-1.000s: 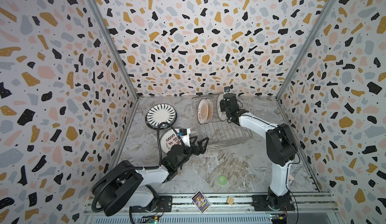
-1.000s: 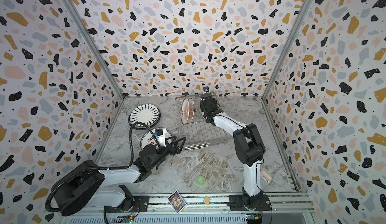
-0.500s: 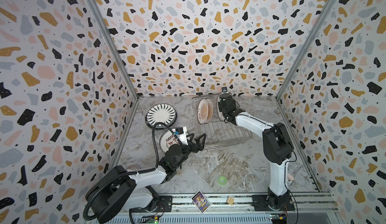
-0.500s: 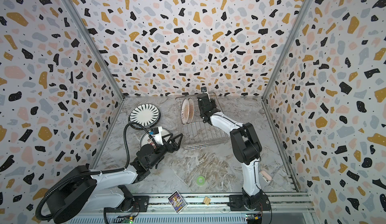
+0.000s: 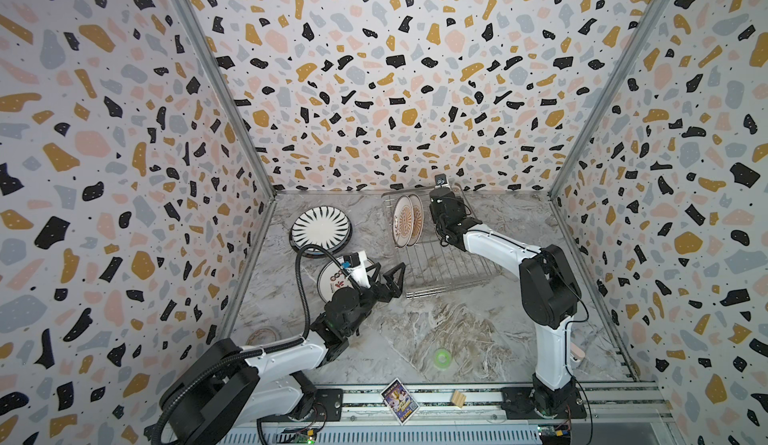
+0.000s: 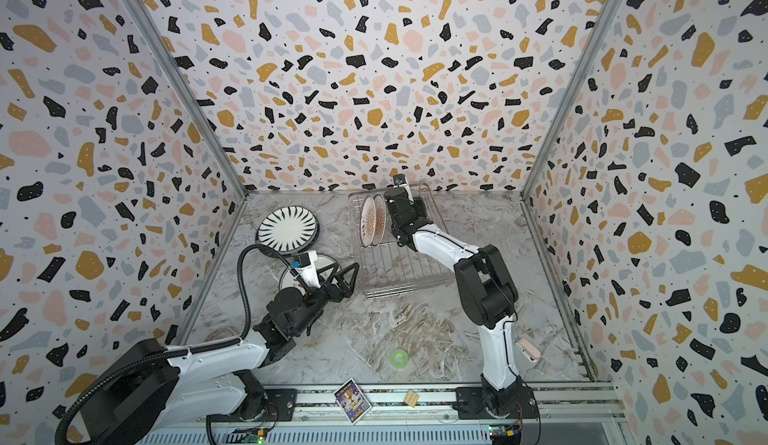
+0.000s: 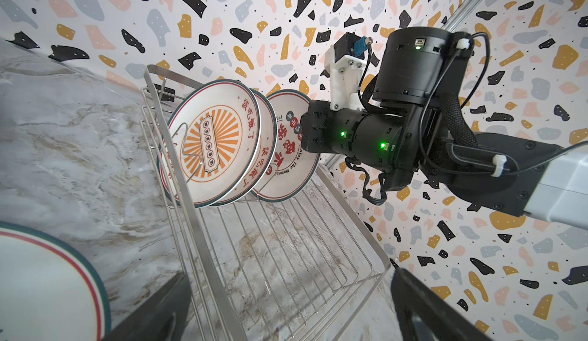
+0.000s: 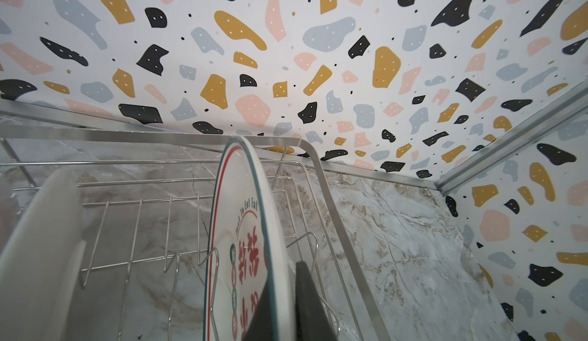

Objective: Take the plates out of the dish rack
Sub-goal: 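Insert the right gripper beside the next red-lettered plate and close on its rim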

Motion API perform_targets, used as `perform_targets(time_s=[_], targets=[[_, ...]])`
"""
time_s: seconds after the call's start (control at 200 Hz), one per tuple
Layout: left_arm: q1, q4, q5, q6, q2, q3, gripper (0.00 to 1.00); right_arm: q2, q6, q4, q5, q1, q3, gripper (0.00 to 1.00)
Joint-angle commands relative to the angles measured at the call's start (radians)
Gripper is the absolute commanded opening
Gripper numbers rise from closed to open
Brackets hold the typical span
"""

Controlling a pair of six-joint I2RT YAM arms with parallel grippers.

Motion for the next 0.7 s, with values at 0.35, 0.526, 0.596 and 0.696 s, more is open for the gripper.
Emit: perform_targets(time_s=[0.35, 0.526, 0.596, 0.696], targets=[[-0.006, 0.011, -0.014, 0.02, -0.034, -0.024, 1.0, -0.125, -0.145, 0.169, 0.185, 0.047, -0.057, 0.07], [-0.006, 0.024, -0.009, 0.01, -0.032, -0.031, 1.0, -0.163, -0.209, 0.239, 0.221, 0.065, -0.097, 0.06], [-0.006, 0.038, -0.004, 0.003, -0.026, -0.033, 1.0, -0.175, -0.219, 0.245, 0.229, 0.067, -0.106, 0.05], [-0.006, 0.056, 0.01, -0.004, -0.011, -0.035, 1.0, -0.193, -0.232, 0.268, 0.242, 0.07, -0.128, 0.05]])
